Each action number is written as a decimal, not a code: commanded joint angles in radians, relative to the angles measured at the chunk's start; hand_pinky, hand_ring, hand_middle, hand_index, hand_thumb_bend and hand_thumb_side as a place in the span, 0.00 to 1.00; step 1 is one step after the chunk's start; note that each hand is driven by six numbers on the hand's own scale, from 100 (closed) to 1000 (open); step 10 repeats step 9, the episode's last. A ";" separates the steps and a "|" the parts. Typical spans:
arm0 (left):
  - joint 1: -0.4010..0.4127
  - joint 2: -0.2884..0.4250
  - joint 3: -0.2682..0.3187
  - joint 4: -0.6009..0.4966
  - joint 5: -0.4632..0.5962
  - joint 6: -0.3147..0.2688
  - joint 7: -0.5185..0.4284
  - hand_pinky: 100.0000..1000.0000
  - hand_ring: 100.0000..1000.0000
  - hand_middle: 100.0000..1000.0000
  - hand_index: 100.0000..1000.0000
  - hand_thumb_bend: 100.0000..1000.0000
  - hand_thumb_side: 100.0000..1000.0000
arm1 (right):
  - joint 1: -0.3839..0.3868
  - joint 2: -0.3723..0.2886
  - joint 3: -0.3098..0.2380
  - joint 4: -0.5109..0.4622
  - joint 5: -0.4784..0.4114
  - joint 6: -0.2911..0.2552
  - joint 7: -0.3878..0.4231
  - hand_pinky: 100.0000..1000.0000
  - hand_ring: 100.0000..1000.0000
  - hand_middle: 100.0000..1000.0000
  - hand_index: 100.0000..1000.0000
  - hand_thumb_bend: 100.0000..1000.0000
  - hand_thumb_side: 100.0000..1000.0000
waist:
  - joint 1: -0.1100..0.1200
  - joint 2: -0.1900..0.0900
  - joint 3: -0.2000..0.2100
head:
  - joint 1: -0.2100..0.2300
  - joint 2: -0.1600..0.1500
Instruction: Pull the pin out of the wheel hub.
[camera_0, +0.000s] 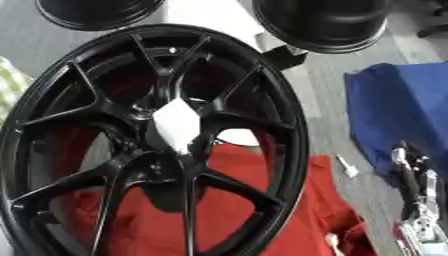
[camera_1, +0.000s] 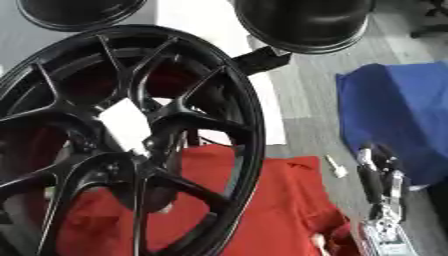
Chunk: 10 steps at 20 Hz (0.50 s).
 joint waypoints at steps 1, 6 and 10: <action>-0.014 -0.066 0.015 -0.057 0.194 -0.084 0.154 0.60 0.50 0.45 0.70 0.00 0.74 | 0.000 -0.015 0.001 -0.008 -0.004 -0.002 0.000 0.65 0.83 0.66 0.84 0.16 0.54 | -0.004 -0.031 0.000 | 0.000 -0.009; 0.039 -0.306 0.018 -0.073 0.370 -0.210 0.270 0.60 0.50 0.44 0.70 0.03 0.91 | -0.002 -0.009 0.003 -0.008 -0.008 -0.004 0.004 0.65 0.83 0.66 0.84 0.15 0.54 | -0.014 -0.030 -0.003 | 0.012 -0.003; 0.082 -0.418 0.024 -0.036 0.374 -0.244 0.308 0.60 0.50 0.45 0.70 0.05 0.96 | -0.003 -0.007 0.005 -0.008 -0.010 -0.006 0.007 0.65 0.83 0.66 0.84 0.15 0.54 | -0.021 -0.029 -0.003 | 0.017 -0.003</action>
